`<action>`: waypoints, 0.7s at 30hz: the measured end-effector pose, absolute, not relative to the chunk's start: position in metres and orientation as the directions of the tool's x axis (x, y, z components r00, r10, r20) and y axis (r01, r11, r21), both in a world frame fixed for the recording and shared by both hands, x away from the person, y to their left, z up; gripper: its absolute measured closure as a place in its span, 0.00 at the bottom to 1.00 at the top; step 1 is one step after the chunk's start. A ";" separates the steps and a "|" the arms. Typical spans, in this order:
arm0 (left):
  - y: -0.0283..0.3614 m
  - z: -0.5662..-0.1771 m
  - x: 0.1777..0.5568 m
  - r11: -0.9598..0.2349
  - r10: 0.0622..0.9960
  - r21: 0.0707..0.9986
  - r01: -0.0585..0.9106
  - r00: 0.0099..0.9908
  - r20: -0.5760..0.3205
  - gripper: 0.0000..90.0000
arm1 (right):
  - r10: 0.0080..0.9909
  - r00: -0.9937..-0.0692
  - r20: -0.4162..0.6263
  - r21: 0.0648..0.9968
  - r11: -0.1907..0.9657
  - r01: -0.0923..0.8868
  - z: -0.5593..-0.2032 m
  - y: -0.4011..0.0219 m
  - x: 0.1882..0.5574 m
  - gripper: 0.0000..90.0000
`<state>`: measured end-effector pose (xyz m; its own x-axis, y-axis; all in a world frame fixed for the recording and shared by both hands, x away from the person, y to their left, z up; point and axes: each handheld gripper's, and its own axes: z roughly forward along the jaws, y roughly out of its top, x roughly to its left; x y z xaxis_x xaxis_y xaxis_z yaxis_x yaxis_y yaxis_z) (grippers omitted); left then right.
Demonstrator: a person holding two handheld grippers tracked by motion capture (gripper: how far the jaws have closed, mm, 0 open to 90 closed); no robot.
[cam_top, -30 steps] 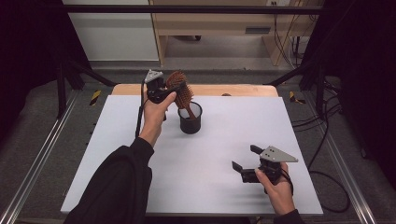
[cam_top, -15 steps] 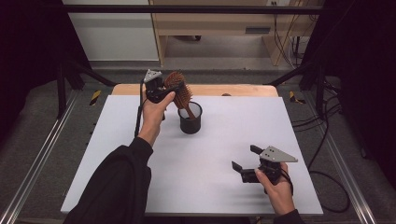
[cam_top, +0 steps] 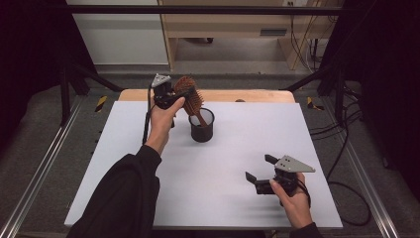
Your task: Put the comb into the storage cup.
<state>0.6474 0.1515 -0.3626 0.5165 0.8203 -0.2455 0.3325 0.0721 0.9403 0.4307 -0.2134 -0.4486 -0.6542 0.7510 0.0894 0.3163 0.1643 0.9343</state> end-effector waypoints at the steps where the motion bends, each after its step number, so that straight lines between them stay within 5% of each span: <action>1: 0.151 -0.363 0.648 0.071 0.821 0.941 0.332 0.516 -0.244 0.45 | 0.752 -0.654 0.089 0.935 0.164 0.316 -0.449 -0.213 0.431 0.04; 21: 0.149 -0.362 0.649 0.046 0.834 0.948 0.316 0.509 -0.211 0.43 | 0.750 -0.656 0.087 0.934 0.167 0.315 -0.449 -0.213 0.431 0.04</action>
<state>0.6486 0.1494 -0.3620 0.5093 0.8344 -0.2107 0.3160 0.0464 0.9476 0.4309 -0.2133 -0.4488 -0.6556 0.7501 0.0875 0.3153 0.1666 0.9342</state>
